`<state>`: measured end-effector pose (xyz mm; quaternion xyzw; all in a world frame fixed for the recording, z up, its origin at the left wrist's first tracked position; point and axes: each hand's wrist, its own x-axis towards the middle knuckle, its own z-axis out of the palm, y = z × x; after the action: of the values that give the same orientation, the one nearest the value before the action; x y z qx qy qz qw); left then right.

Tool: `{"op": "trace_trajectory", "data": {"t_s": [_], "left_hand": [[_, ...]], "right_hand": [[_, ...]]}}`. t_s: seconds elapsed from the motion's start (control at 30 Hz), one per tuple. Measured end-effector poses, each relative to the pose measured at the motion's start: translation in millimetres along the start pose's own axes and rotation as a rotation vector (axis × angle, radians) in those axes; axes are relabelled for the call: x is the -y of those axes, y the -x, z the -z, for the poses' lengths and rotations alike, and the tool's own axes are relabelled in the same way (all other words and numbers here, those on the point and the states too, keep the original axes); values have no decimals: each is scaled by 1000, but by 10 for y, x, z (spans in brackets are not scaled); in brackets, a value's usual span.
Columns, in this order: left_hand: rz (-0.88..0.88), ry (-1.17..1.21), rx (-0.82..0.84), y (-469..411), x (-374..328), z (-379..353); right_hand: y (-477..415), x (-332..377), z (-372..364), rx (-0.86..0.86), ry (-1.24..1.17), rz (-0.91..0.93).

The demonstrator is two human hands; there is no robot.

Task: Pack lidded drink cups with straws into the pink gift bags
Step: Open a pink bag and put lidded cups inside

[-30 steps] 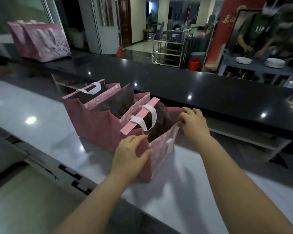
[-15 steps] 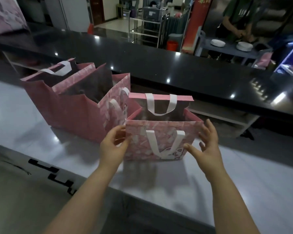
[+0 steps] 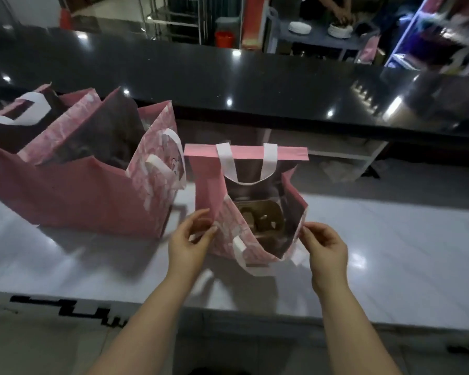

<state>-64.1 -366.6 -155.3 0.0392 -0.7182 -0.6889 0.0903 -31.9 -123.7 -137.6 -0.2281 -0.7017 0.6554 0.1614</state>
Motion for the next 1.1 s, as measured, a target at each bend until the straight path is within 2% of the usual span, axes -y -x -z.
{"op": "trace_trajectory", "data": {"t_s": [0.27,0.47,0.6,0.77,0.87,0.97,1.1], "left_hand": [[-14,-42,134,-332,-83,-2],[6,-51,158,-485,-101,106],[84,18,221,-518,-136,7],[213,102,370,-326,-292,-437],[257,122,501,-145,-438,-798],[288,209,613,68,-592,-1166],[307,224,669,411,-656,-1675]], "right_hand": [[104,62,50,-35,-41,37],[212,48,-109,-232,-94,41],[272,34,-25,-378,-214,20],[503,77,395,-651,-317,12],[672,308,822,-802,-366,122],[850,543,1261,-833,-345,268],[1100,451,1689,-848,-253,226]]}}
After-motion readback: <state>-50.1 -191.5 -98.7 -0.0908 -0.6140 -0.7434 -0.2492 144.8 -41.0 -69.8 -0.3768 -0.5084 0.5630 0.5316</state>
